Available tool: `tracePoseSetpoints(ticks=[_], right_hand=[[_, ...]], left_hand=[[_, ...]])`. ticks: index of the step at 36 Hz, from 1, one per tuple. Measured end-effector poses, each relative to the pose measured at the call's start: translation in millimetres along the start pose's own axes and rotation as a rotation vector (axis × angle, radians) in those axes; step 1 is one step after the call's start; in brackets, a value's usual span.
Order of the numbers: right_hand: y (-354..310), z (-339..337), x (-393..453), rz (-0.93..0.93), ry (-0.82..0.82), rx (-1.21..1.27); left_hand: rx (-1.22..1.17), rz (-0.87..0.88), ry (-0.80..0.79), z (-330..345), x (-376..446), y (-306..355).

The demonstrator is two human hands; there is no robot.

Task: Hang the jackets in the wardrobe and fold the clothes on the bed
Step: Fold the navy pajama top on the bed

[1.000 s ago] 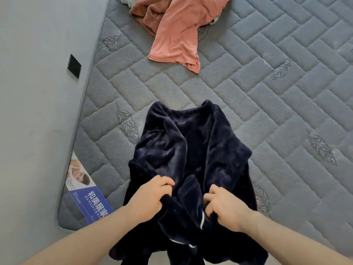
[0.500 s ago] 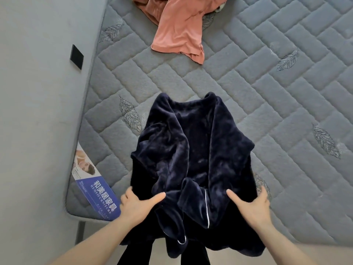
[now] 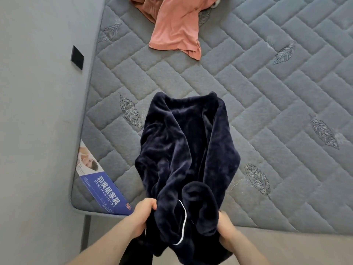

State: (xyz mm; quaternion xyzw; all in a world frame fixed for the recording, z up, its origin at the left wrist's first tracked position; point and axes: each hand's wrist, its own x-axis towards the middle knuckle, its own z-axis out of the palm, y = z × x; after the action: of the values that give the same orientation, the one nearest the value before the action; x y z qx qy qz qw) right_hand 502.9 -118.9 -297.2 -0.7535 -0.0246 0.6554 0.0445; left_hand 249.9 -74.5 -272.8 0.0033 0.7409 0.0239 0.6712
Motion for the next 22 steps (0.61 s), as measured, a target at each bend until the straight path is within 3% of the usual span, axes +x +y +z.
tracePoseSetpoints(ticks=[3, 7, 10, 13, 15, 18, 22], right_hand=[[1.0, 5.4, -1.9, -0.157, 0.132, -0.098], [-9.4, 8.1, -13.9, -0.196, 0.16, -0.207], [-22.0, 4.8, -12.6, -0.307, 0.243, -0.057], [-44.4, -4.0, -10.6, -0.424, 0.319, 0.133], [-60.8, -7.8, -11.4, -0.466, 0.29, 0.185], [-80.3, -4.5, -13.1, -0.465, 0.259, 0.109], [-104.1, 12.0, -22.4, -0.602, 0.405, -0.078]], left_hand=[[0.157, 0.071, 0.047, 0.5, 6.4, -4.1], [0.342, 0.214, 0.19, -3.8, 17.2, 2.3], [0.245, 0.353, 0.381, -10.8, 20.4, 22.9], [0.305, 0.587, 0.567, -15.3, 16.2, 55.2], [0.39, 0.752, 0.556, -11.9, 12.3, 78.4], [0.493, 0.857, 0.458, 3.7, 5.4, 105.2], [0.732, 1.095, 0.329, 26.4, -8.8, 108.9]])
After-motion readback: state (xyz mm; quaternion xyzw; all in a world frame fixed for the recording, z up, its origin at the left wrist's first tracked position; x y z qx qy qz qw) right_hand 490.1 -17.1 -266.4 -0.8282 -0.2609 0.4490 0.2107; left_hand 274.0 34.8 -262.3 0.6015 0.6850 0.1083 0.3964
